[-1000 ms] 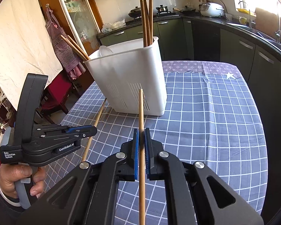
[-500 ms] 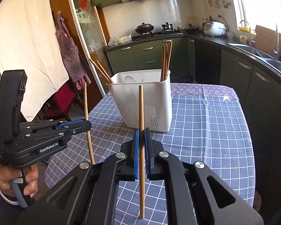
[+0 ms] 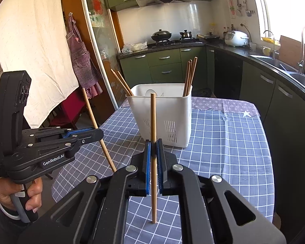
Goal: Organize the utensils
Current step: 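Lift both chopsticks upright and carry them over the white caddy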
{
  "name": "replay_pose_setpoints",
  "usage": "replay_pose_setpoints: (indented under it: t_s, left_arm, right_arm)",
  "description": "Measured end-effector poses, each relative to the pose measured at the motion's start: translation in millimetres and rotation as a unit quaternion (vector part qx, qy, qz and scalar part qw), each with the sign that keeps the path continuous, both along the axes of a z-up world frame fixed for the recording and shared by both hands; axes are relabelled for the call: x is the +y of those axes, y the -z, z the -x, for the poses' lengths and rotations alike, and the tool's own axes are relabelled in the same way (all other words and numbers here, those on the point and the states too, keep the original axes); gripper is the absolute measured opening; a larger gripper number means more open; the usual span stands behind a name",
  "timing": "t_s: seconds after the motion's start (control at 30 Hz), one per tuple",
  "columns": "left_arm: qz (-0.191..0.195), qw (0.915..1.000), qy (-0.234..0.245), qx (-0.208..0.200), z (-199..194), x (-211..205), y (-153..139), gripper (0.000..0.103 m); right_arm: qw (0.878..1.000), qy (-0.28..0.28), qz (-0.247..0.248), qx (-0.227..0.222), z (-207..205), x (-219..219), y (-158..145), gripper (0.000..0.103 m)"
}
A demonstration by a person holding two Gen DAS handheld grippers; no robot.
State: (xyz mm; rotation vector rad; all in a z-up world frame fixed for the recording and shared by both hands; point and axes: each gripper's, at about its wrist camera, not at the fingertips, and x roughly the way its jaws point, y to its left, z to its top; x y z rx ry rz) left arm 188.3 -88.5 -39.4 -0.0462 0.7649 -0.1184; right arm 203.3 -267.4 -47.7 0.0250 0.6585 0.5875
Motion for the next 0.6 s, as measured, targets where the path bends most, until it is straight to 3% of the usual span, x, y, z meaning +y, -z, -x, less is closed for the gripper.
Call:
replay_pose_setpoints:
  t_s: [0.43, 0.6]
  left_arm:
    - [0.005, 0.9999, 0.009, -0.012, -3.9, 5.3, -12.8, 0.006]
    - [0.003, 0.9996, 0.02, -0.021, -6.6, 6.2, -27.3, 0.006]
  right_arm:
    - [1.0, -0.009, 0.005, -0.011, -7.8, 5.5, -6.8, 0.007]
    - [1.0, -0.018, 0.005, -0.025, -12.1, 8.8, -22.3, 0.007]
